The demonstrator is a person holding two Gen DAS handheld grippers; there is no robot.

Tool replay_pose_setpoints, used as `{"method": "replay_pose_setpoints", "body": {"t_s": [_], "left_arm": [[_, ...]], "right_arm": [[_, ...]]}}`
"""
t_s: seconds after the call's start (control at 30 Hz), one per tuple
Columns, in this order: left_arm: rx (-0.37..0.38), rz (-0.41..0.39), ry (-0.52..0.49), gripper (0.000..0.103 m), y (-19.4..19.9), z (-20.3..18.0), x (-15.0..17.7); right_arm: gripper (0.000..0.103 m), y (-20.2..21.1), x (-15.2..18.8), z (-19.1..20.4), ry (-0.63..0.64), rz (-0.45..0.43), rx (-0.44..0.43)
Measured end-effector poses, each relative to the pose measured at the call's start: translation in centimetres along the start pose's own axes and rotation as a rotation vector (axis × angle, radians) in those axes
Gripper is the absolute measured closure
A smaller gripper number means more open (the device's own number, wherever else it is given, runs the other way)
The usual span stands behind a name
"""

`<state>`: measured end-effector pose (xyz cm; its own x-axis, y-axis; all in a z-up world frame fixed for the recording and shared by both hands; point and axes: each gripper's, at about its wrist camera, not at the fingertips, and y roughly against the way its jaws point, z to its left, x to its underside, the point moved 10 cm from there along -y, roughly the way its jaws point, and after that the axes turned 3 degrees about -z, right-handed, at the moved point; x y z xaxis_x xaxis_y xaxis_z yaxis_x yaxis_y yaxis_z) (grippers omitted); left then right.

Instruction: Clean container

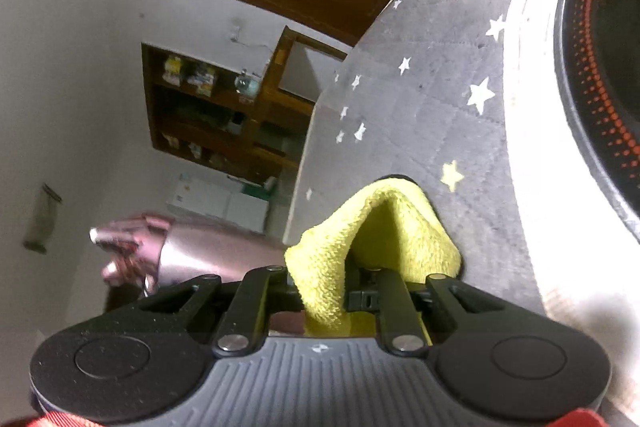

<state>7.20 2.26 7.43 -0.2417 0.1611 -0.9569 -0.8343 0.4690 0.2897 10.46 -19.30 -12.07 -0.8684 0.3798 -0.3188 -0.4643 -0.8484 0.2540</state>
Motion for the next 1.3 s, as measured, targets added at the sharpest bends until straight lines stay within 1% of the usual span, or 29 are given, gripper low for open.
{"method": "replay_pose_setpoints", "body": {"t_s": [0.07,0.17,0.23,0.37,0.4,0.47,0.7,0.77,0.83,0.93,1.03,1.1,1.17,1.3], "left_arm": [[-0.001,0.001,0.001,0.046,0.1,0.0,0.0],[-0.002,0.002,0.001,0.046,0.1,0.0,0.0],[-0.002,0.003,0.002,0.046,0.1,0.0,-0.1],[-0.003,0.004,0.008,0.046,0.1,0.1,-0.1],[-0.003,0.003,0.009,0.046,0.0,0.2,-0.1],[-0.004,0.003,0.012,0.046,-0.1,0.3,-0.1],[-0.011,0.004,0.022,0.046,-0.1,0.5,0.0],[-0.01,0.003,0.018,0.046,-0.1,0.4,0.0],[-0.01,0.002,0.015,0.046,-0.2,0.3,0.0],[-0.014,0.004,0.017,0.046,-0.3,0.3,0.0],[-0.015,0.006,0.02,0.046,-0.4,0.4,-0.1],[-0.015,0.007,0.018,0.046,-0.4,0.3,-0.1],[-0.016,0.009,0.017,0.046,-0.4,0.2,-0.1],[-0.019,0.009,0.022,0.046,-0.5,0.2,-0.2]], "right_arm": [[0.087,0.9,0.4,0.8,0.032,0.01,0.019],[0.087,2.3,0.5,2.4,0.087,0.004,0.006],[0.087,3.6,0.0,4.3,0.125,-0.027,-0.024],[0.087,5.7,-1.0,8.0,0.243,-0.112,-0.086],[0.087,5.9,-1.2,8.7,0.279,-0.125,-0.092],[0.087,5.8,-1.0,9.1,0.341,-0.129,-0.067],[0.087,4.1,1.8,7.2,0.424,-0.027,0.033],[0.087,4.4,2.5,7.0,0.431,-0.001,0.039],[0.087,5.0,3.2,7.1,0.464,0.016,0.054],[0.087,5.1,4.3,7.4,0.535,0.044,0.093],[0.087,4.7,6.1,7.7,0.628,0.099,0.14],[0.087,4.7,7.1,8.5,0.687,0.117,0.154],[0.087,4.9,7.9,9.9,0.755,0.118,0.146],[0.087,5.4,9.5,13.7,0.852,0.124,0.052]]}}
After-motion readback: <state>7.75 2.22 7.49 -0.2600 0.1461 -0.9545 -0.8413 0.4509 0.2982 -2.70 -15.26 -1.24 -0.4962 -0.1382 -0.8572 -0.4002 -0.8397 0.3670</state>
